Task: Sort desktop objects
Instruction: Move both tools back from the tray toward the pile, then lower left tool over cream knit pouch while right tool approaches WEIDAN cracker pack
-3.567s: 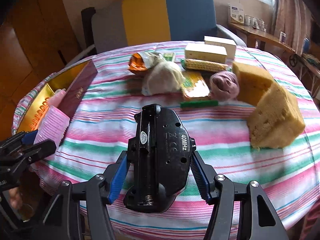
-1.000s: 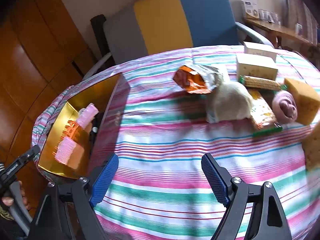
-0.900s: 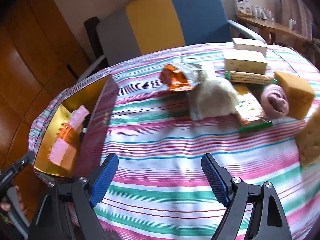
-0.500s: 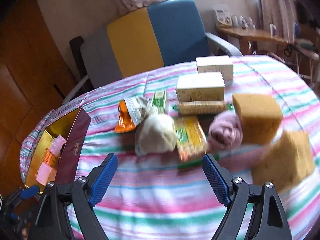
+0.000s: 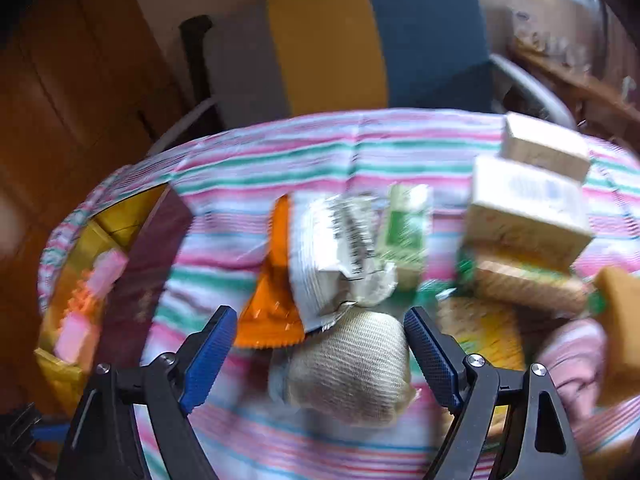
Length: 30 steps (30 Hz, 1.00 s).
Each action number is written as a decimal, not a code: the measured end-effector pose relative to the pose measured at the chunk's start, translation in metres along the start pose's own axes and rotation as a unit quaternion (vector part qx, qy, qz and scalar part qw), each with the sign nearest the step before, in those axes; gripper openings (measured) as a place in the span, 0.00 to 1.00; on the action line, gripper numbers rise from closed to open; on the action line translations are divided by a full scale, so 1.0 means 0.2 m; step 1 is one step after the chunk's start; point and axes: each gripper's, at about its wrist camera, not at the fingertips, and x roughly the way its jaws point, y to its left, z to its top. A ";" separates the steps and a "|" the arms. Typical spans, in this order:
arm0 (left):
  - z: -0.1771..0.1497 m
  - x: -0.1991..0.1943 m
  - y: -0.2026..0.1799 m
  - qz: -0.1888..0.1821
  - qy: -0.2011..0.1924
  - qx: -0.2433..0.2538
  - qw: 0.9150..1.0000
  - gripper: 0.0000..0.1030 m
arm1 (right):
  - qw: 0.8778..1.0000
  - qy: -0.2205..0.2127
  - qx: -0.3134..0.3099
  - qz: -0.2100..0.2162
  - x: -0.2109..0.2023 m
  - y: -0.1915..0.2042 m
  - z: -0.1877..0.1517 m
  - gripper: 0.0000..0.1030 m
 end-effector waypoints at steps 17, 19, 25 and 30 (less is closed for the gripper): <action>0.16 0.05 -0.06 0.014 0.012 -0.020 1.000 0.79 | 0.999 0.004 -0.011 -0.033 -0.34 0.09 -0.54 0.88; 0.23 0.11 -0.08 0.009 0.024 -0.027 0.999 0.79 | 0.996 -0.006 -0.022 -0.085 -0.37 0.07 -0.57 0.88; 0.40 0.32 -0.14 0.010 0.053 -0.054 0.997 0.79 | 0.989 -0.014 -0.001 -0.144 -0.39 -0.07 -0.60 0.92; 0.49 0.47 -0.15 0.034 0.072 -0.059 0.995 0.79 | 0.990 -0.023 0.006 -0.140 -0.35 -0.09 -0.63 0.97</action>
